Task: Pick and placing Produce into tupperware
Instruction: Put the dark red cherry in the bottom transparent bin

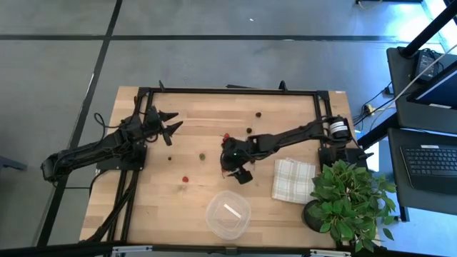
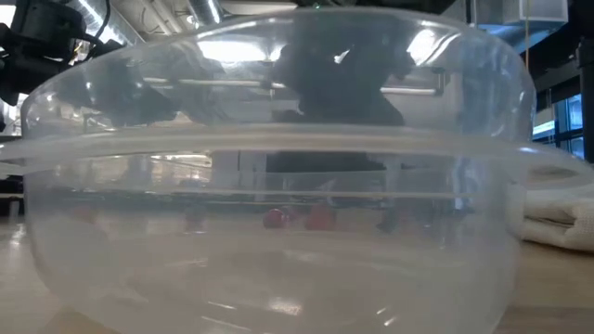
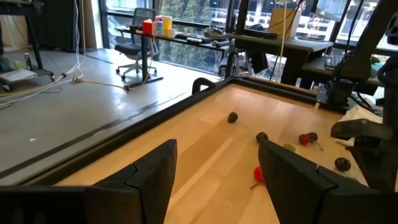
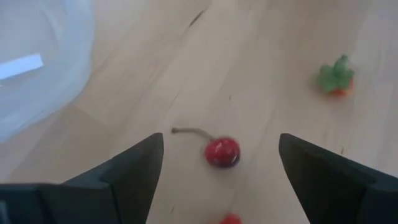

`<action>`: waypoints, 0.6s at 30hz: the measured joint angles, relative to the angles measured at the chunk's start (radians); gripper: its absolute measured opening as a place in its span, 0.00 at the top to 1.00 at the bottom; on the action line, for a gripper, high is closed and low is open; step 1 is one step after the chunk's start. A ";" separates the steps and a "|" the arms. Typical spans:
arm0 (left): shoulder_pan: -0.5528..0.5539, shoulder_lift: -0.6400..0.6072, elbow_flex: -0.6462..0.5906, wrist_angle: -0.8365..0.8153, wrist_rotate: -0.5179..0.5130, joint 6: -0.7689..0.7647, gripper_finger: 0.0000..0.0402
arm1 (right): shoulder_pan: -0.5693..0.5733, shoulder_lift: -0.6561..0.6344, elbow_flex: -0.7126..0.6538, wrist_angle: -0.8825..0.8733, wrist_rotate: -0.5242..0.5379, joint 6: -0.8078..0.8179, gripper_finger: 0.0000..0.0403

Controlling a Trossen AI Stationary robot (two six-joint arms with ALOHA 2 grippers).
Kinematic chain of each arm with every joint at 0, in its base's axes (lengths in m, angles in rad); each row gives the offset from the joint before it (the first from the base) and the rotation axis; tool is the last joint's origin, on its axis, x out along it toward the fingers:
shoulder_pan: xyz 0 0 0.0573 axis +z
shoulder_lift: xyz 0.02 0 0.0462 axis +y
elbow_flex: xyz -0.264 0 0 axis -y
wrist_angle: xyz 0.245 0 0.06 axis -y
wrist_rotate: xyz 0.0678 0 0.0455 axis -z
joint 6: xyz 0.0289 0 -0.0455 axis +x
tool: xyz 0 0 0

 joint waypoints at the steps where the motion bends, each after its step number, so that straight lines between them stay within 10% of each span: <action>1: 0.000 0.000 0.000 0.000 0.000 -0.001 0.45 | 0.000 0.007 0.000 0.017 0.000 -0.009 0.21; 18: 0.000 0.000 0.000 0.001 0.000 0.001 0.45 | 0.006 0.062 0.000 0.055 0.000 -0.011 0.21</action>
